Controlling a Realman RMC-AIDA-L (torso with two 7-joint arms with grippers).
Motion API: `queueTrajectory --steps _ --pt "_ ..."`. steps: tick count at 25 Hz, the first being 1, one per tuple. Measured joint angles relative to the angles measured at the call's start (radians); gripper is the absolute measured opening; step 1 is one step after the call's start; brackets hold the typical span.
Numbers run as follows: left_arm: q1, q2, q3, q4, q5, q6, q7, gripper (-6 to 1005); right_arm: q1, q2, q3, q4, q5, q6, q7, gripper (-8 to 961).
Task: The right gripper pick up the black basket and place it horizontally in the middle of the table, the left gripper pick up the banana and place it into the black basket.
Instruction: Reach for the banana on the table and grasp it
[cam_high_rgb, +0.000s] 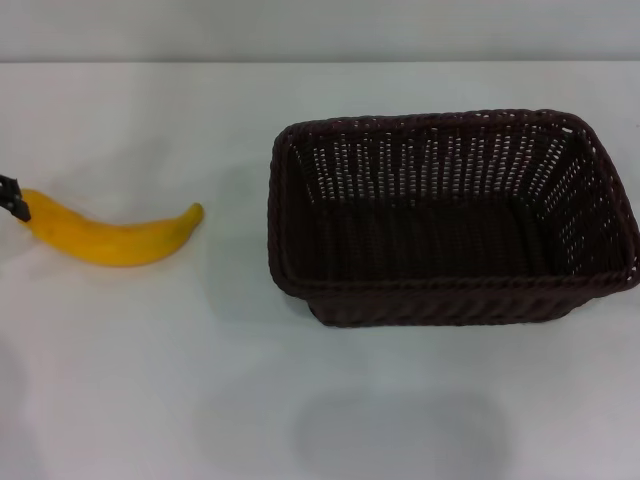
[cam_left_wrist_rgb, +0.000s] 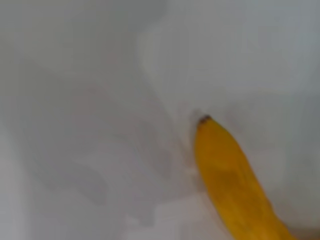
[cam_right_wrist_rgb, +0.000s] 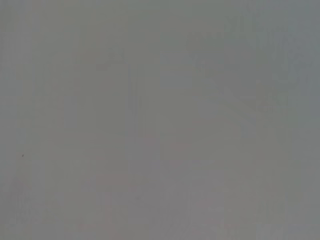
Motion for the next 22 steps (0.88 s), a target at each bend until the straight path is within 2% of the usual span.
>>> queueTrajectory --steps 9,22 --pt "-0.013 -0.022 0.019 -0.03 -0.004 0.137 0.0 850 0.002 0.0 0.0 0.028 0.001 -0.023 -0.02 705" --pt "-0.024 -0.032 0.017 -0.117 0.006 0.249 -0.041 842 0.0 0.0 0.0 0.096 0.027 -0.027 -0.092 705"
